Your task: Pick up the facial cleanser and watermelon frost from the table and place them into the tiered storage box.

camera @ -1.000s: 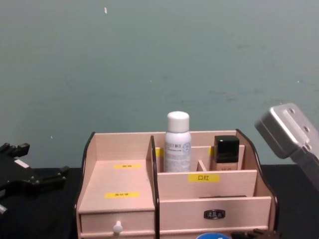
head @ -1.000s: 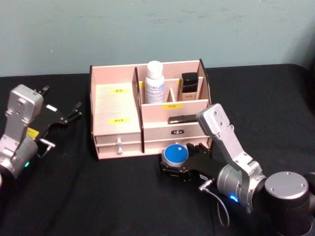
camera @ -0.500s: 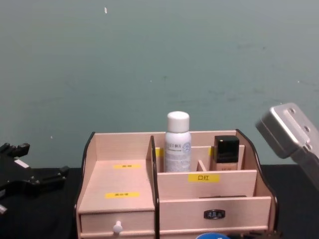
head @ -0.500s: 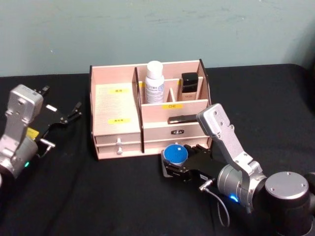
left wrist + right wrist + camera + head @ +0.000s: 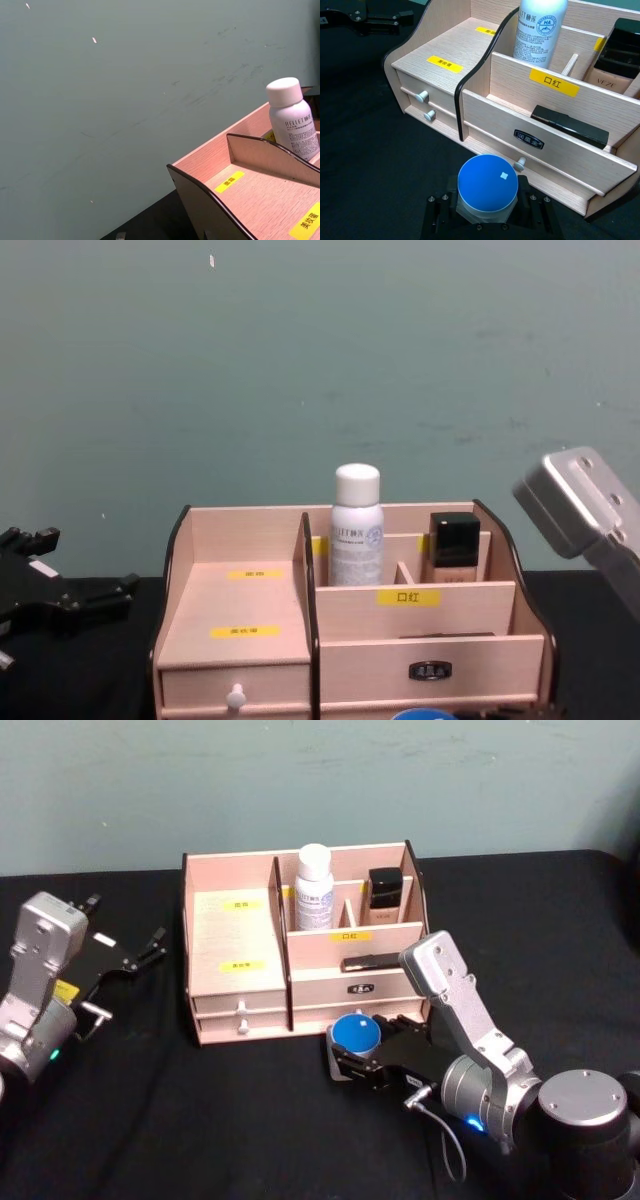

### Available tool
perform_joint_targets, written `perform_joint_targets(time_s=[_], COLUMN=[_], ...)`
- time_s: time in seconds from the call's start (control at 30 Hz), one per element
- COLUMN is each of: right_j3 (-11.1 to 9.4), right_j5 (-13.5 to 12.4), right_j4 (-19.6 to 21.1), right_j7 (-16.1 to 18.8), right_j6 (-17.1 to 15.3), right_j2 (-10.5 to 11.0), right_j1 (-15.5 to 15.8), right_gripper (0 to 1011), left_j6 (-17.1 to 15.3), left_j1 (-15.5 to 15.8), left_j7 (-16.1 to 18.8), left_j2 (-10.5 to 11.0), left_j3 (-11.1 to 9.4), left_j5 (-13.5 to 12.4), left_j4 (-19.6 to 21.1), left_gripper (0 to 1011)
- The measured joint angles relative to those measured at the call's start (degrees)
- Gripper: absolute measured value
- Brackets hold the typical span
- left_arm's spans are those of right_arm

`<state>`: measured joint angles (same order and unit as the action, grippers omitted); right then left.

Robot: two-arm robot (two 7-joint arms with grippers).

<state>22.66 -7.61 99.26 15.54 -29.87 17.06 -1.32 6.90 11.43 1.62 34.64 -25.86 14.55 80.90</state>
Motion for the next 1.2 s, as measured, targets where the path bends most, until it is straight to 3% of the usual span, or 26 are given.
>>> perform_joint_targets(time_s=[0.3,0.73,1.2], right_j3=[-0.2,-0.1,3.1], right_j5=[0.0,-0.7,-1.6], right_j4=[0.0,3.8,5.1], right_j7=[0.3,3.7,5.3], right_j6=[0.2,1.4,1.4], right_j2=[0.0,1.0,-0.2], right_j1=[0.1,0.0,-5.3], right_gripper=[715,715,715], left_j6=[0.0,0.0,0.0], left_j1=[0.0,0.0,0.0], left_j7=[0.0,0.0,0.0], left_j2=[0.0,0.0,0.0], left_j3=[0.0,0.0,0.0], left_j5=[0.0,0.0,0.0], left_j4=[0.0,0.0,0.0], left_gripper=[1010,1010,1009])
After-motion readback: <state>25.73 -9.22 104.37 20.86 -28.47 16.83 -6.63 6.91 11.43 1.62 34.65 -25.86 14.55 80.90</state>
